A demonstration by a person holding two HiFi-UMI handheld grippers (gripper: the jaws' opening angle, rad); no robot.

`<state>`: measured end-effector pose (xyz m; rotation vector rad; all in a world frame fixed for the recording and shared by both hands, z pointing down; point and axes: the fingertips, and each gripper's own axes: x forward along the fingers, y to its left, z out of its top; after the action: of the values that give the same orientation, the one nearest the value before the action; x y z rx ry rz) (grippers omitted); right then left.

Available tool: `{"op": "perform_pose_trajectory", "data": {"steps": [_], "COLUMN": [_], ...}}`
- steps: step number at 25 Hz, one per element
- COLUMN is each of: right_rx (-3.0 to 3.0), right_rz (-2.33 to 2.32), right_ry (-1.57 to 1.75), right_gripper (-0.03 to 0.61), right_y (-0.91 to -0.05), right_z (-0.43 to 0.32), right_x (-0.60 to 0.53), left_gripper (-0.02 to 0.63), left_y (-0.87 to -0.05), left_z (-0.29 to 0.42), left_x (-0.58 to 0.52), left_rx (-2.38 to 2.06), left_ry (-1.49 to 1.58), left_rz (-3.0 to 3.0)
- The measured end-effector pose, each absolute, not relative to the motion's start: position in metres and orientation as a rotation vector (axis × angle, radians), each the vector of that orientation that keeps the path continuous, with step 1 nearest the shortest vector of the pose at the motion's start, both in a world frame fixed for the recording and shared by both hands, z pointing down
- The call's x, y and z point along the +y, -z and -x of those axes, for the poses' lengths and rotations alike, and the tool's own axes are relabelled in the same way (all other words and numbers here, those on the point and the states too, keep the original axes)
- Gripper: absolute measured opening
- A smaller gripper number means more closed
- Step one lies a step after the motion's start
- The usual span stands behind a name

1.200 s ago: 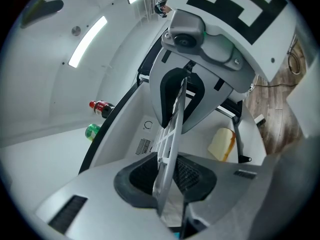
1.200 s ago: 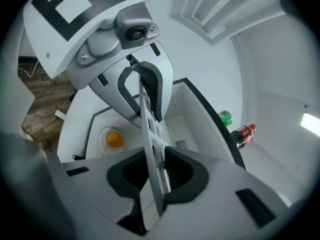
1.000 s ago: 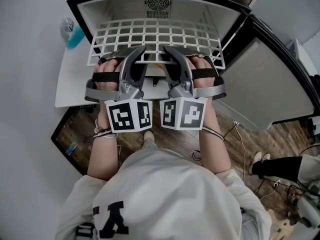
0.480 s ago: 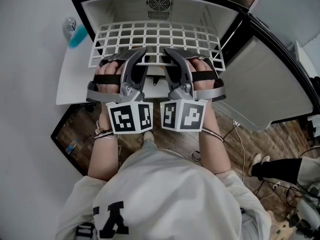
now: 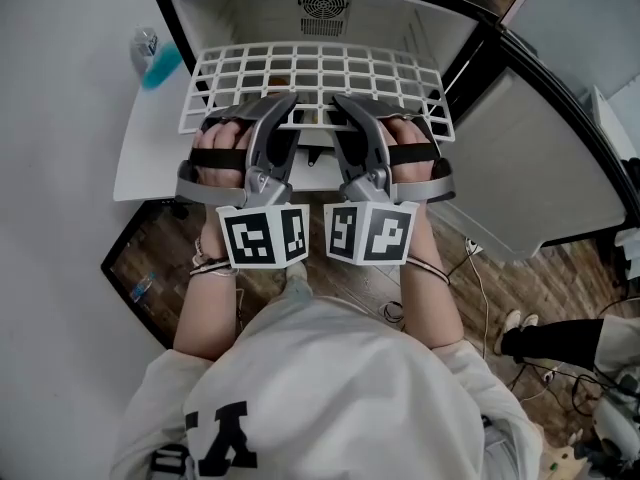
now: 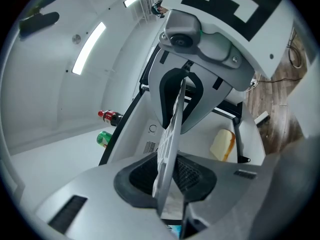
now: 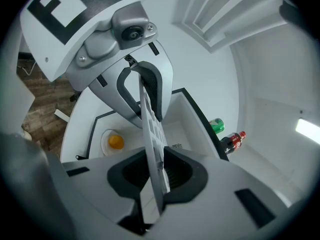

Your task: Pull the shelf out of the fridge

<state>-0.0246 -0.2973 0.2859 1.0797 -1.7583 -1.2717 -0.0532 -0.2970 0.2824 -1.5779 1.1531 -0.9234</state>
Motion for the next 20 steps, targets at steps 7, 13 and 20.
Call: {"op": "perform_pose_trajectory", "data": {"steps": [7,13,20], "right_rx": [-1.744,-1.765,-1.772], "right_rz": [-1.082,-1.084,-1.085], "right_ry": [1.332,1.325,1.340], "right_gripper": [0.077,0.077,0.077], "right_y": [-0.282,-0.279,-0.275], "right_z": [0.025,0.023,0.015], "right_x": [-0.281,-0.275,-0.239], "left_gripper": [0.075,0.075,0.077], "left_y": [-0.278,-0.275,-0.270], "left_z": [0.053,0.051,0.043], "left_x": [-0.282,-0.276,-0.239], "left_rx": [1.170,1.165,1.178], "left_ry": [0.907,0.920,0.920], "left_rz": [1.554,1.543,1.529]}}
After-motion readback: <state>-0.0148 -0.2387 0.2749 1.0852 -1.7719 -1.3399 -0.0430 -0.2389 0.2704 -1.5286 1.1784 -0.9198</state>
